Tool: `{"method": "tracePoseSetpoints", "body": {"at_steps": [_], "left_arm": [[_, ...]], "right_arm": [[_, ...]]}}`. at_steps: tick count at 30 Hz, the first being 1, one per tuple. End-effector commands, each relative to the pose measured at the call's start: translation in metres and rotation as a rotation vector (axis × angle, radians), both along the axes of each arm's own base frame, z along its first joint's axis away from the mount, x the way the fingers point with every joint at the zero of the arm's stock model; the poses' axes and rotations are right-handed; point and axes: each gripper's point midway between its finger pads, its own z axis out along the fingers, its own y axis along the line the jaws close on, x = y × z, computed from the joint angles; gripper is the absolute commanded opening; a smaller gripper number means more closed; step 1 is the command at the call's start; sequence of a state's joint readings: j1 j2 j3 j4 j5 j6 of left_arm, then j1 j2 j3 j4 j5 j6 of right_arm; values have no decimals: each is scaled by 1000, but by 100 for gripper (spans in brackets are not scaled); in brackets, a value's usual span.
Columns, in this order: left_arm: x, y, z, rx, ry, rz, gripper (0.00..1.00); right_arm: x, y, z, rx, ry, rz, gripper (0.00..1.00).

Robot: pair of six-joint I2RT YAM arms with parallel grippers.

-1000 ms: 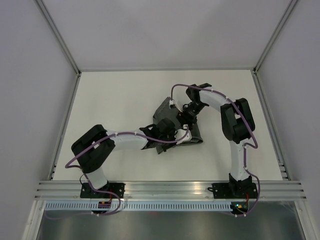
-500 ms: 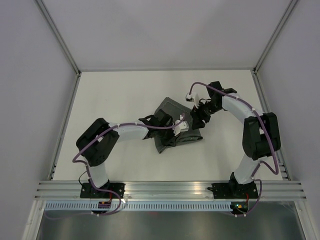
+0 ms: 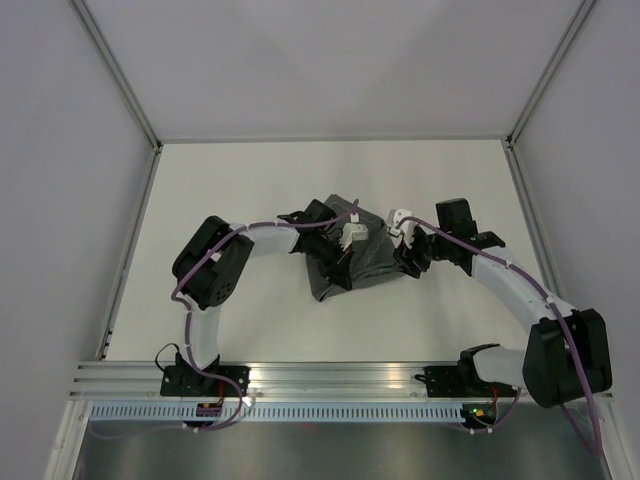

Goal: Fold the napkin, place the utensils inside, and roll it up
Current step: Roll the napkin with the utensil

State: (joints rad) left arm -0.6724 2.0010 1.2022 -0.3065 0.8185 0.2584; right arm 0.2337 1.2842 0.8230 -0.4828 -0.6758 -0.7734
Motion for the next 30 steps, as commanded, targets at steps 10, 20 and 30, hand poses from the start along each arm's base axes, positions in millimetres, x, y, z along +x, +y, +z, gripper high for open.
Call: {"method": "tracePoseSetpoints", "body": {"at_steps": [10,20,30], "left_arm": [[-11,13,-27,80,296,6,2],[-11,15,-36,134,413,10,2],[-11,18,-38,140,440,18,2]], "right_arm": [[-37,59,-23,-146,-447,264,57],[-46,74,-52,-228,-581,332,55],[-41,85,-68,-289,-612,376,54]]}}
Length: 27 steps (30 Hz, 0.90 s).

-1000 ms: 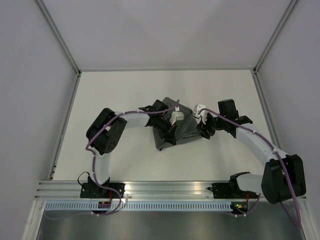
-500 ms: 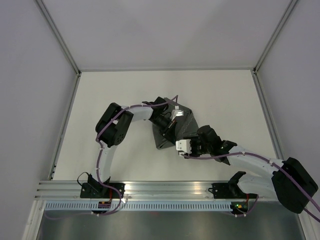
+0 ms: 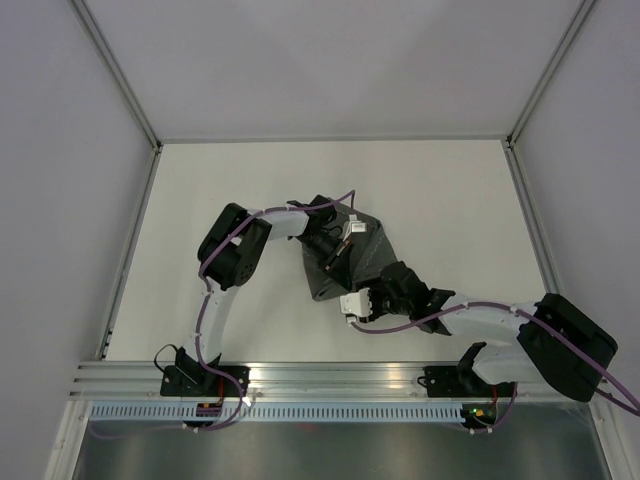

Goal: Fold the napkin, place the utensils inside, and roll it up
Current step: Roll the napkin with the utensil

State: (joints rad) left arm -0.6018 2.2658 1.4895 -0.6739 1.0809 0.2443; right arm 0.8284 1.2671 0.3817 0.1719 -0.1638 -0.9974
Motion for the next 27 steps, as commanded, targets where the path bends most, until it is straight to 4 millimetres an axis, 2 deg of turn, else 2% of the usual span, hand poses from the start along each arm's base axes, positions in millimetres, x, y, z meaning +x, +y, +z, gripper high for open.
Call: {"method": "tracePoseSetpoints", "body": {"at_steps": [1,11,12,20,27], "left_arm": [[-8,18,-35,132,8,-14,2],[-9,17,-35,125,19,-16,2],[-9,17,-34,125,21,-17,2],[-10,17,-33,112,27,-25,2],[-8,17,-32,112,20,-26,4]], "right_arm": [[13,10,7,5,-68,8,54],[20,18,3,-10,-57,9,54],[18,17,-3,-30,-42,13,53],[14,18,-18,-100,29,35,42],[4,12,-31,-160,97,54,37]]}}
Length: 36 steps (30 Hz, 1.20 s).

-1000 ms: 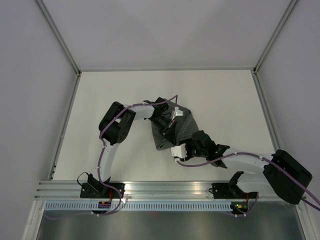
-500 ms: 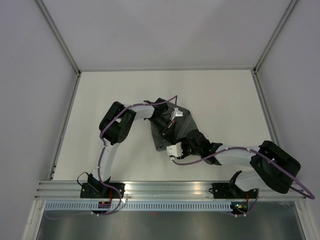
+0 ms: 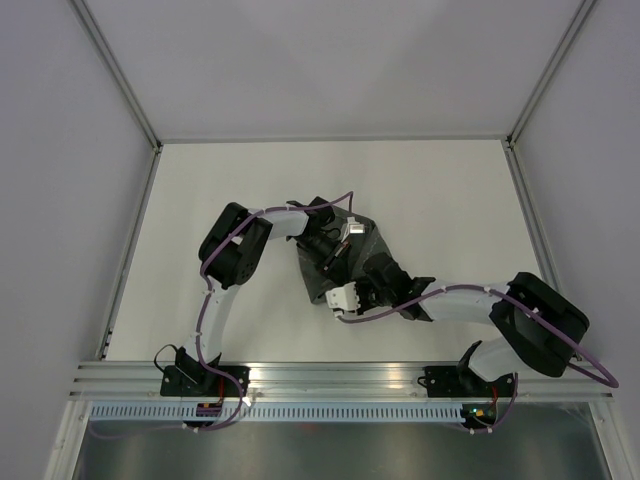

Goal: Fold the napkin, place the utensils inside, and roll it up
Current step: Roll the napkin with the utensil

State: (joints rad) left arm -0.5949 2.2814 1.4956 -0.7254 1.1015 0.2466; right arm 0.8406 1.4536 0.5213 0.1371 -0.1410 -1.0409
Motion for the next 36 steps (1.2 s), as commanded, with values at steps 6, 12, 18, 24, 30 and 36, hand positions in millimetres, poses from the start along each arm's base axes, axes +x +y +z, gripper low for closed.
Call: {"method": "tracePoseSetpoints", "body": {"at_steps": [6,12,18,24,30,36], "left_arm": [[1,11,-29,93,-59,-35,12],[10,6,-18,74,-118,-21,23],[26,2,3,32,-208,26,31],[50,3,22,24,-321,112,37],[63,5,27,42,-376,156,38],[82,16,34,78,-448,278,38]], "right_arm": [[-28,-14,-30,-146,193,34,23],[-39,-15,-32,-178,294,25,19],[-49,-14,-29,-184,390,27,16],[-54,-14,-26,-172,466,18,15],[-55,-18,-28,-174,530,5,15],[-55,-20,-20,-179,655,-1,14]]}}
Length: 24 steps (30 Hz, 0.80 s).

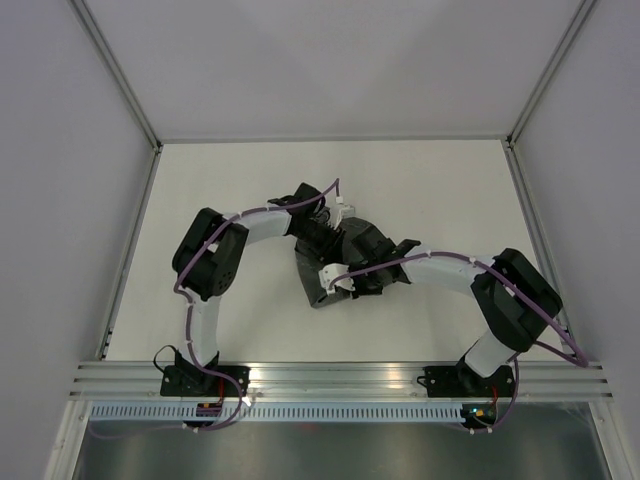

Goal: Fold the napkin, place the utensils inside, and roll it up
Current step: Roll the napkin with the utensil

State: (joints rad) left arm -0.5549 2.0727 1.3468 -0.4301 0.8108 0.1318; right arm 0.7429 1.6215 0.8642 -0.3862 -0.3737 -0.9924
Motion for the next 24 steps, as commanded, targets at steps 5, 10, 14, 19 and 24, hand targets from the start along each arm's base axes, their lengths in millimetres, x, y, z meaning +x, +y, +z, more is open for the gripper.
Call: {"method": "tracePoseSetpoints", "body": {"at_steps": [5,10,14,19,24], "left_arm": [[62,18,72,-36,-301,320,40],[80,56,122,-10,-499,577,41],[73,77,171,-85,-642,693,41],[44,97,207,-166,-793,741,42],[8,92,218,-181,-984,720,43]], "right_arm": [[-39,-27,-13,-96,342,-13,14],[-40,-30,-14,-143,450,-16,13],[-37,-27,-16,-159,520,-22,13],[-31,-20,-20,-183,600,-32,13],[-19,-13,-26,-206,650,-59,13]]}}
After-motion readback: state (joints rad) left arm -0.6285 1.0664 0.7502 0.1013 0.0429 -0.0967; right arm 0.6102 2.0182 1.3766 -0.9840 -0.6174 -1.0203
